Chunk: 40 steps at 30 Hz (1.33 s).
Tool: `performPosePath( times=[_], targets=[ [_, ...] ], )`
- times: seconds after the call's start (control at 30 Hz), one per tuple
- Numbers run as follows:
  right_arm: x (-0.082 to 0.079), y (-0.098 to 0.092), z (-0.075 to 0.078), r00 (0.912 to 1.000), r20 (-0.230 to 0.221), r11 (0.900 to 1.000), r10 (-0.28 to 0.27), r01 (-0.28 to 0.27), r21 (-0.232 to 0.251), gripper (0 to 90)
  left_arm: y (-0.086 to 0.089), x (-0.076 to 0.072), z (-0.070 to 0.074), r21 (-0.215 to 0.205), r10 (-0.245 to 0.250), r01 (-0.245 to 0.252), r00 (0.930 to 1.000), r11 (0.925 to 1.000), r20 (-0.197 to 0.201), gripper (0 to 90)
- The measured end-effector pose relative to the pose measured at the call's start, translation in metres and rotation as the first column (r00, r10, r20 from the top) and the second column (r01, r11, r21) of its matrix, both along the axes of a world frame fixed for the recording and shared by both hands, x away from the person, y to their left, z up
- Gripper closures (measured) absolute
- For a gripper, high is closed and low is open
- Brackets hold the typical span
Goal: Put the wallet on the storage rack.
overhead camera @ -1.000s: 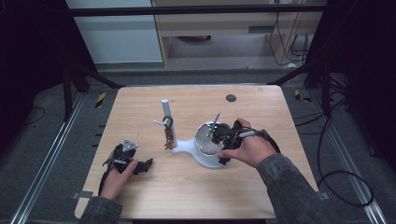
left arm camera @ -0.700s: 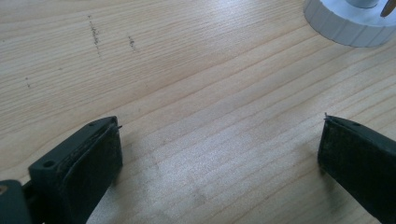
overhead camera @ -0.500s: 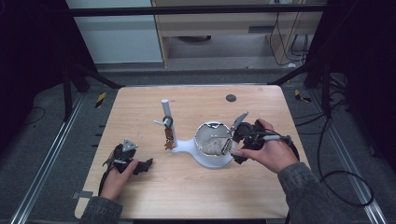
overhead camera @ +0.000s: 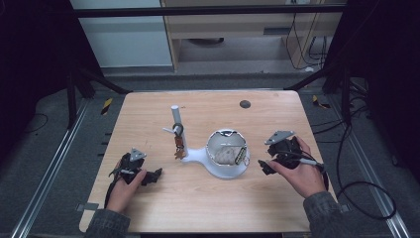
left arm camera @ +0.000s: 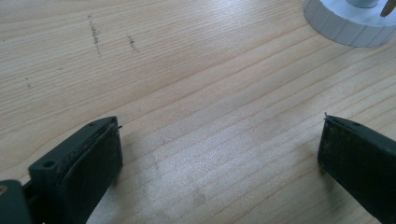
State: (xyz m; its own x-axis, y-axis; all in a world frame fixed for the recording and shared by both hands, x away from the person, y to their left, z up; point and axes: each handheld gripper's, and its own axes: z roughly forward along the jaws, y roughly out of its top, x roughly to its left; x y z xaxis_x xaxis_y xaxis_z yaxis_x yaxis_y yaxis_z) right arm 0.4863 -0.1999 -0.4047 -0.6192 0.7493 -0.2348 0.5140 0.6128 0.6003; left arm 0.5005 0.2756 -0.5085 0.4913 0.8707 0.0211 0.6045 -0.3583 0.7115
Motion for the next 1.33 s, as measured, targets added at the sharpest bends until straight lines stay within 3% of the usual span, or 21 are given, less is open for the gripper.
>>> performPosePath(
  times=[0.27,0.63,0.73,1.03,1.1,1.33],
  targets=[
    [0.0,-0.012,-0.04,0.9971,-0.04,0.993,-0.065,0.069,0.093,6.0,0.0,0.0,0.0,0.0,0.0,0.0,1.0,1.0,0.0,0.0],
    [0.007,-0.022,-0.084,0.9827,-0.086,0.97,-0.164,0.177,0.169,5.2,0.0,0.0,0.0,0.001,-0.001,0.001,1.0,1.0,0.0,0.0],
    [0.009,-0.026,-0.091,0.9736,-0.108,0.957,-0.201,0.219,0.193,5.0,0.0,0.0,0.0,0.0,0.0,0.0,1.0,1.0,-0.001,0.0],
    [0.008,-0.028,-0.104,0.9662,-0.073,0.935,-0.247,0.258,0.244,0.9,0.0,0.0,0.0,0.003,-0.002,0.002,1.0,1.0,-0.001,0.0],
    [0.006,-0.029,-0.108,0.9698,-0.038,0.934,-0.241,0.243,0.262,0.1,0.0,0.0,0.0,0.004,-0.003,0.003,1.0,1.0,-0.001,0.0],
    [0.005,-0.029,-0.108,0.9662,-0.037,0.931,-0.255,0.256,0.262,0.2,0.0,0.0,0.0,0.003,-0.003,0.003,1.0,1.0,-0.001,0.0]
  ],
)
